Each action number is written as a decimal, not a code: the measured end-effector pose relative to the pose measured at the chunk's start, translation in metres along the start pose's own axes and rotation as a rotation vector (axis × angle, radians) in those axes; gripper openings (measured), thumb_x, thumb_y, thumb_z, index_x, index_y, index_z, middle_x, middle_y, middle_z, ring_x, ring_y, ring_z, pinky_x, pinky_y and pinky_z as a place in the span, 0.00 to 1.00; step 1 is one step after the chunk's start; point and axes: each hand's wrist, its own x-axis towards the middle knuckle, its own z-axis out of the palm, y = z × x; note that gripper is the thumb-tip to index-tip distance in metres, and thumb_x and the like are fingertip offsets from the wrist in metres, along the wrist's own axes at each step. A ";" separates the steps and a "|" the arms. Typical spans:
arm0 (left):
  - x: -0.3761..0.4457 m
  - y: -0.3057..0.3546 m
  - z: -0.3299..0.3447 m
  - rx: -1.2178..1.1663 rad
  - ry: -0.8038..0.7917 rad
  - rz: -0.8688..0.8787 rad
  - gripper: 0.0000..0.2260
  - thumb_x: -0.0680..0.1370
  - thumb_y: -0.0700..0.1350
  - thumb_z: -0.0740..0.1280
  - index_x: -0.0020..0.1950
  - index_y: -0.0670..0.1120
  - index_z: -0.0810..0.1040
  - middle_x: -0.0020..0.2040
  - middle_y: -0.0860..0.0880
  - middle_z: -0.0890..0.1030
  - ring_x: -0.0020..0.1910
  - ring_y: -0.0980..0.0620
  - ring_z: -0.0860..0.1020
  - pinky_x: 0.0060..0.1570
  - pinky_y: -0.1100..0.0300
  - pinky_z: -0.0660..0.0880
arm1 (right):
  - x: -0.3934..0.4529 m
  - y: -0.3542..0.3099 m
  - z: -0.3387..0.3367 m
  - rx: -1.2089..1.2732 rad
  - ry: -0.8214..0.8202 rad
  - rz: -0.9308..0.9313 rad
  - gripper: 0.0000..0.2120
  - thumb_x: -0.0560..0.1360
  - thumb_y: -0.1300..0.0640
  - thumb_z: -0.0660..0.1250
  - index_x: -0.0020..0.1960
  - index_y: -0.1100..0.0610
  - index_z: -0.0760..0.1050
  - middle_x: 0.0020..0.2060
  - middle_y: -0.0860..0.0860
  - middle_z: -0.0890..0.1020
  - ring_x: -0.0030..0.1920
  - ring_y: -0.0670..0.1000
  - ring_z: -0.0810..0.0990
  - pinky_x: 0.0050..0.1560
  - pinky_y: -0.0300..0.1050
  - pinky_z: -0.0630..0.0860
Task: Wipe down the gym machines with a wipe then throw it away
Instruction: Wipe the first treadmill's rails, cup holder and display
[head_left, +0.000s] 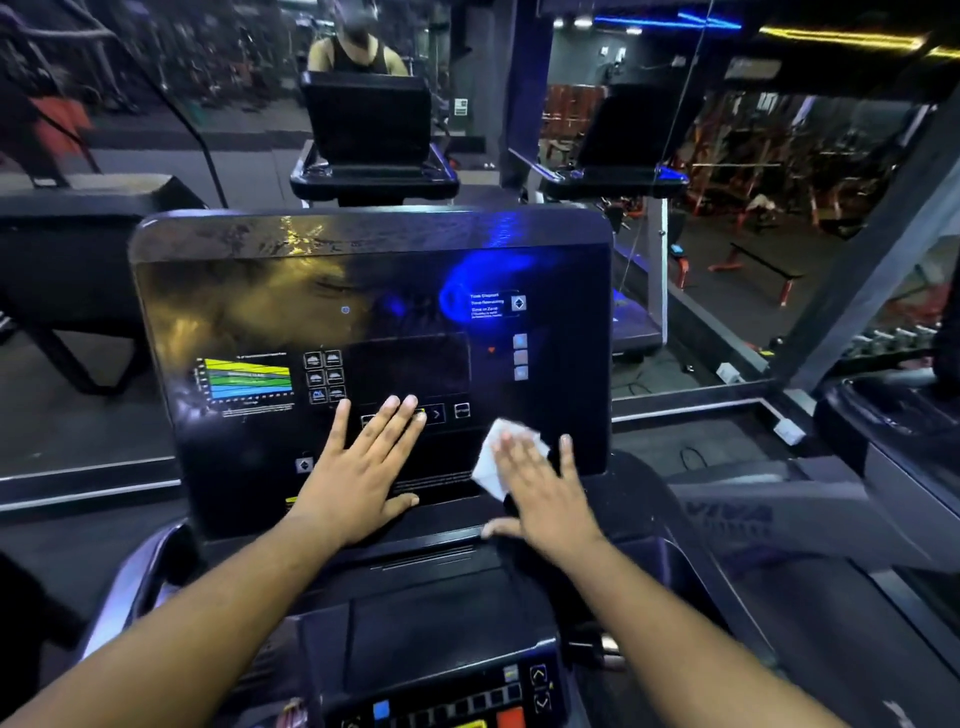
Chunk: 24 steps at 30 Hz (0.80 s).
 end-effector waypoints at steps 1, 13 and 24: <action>-0.006 -0.005 -0.001 0.006 -0.006 -0.010 0.46 0.73 0.68 0.62 0.83 0.44 0.55 0.84 0.44 0.52 0.83 0.45 0.52 0.76 0.29 0.47 | 0.013 0.005 -0.011 0.027 0.026 0.094 0.56 0.68 0.20 0.49 0.82 0.59 0.49 0.82 0.54 0.42 0.80 0.56 0.58 0.75 0.73 0.45; -0.061 -0.049 -0.008 -0.022 -0.058 -0.167 0.54 0.66 0.66 0.77 0.83 0.44 0.57 0.84 0.44 0.53 0.83 0.45 0.54 0.76 0.30 0.53 | 0.041 -0.068 -0.018 -0.140 -0.059 -0.273 0.61 0.63 0.17 0.55 0.81 0.58 0.55 0.81 0.56 0.56 0.81 0.57 0.52 0.73 0.73 0.53; -0.104 -0.056 -0.003 -0.064 -0.168 -0.279 0.54 0.68 0.65 0.76 0.84 0.45 0.51 0.85 0.45 0.47 0.83 0.45 0.48 0.77 0.31 0.49 | 0.100 -0.113 -0.065 0.056 0.028 -0.062 0.61 0.66 0.20 0.51 0.82 0.62 0.41 0.82 0.58 0.45 0.82 0.58 0.43 0.76 0.73 0.46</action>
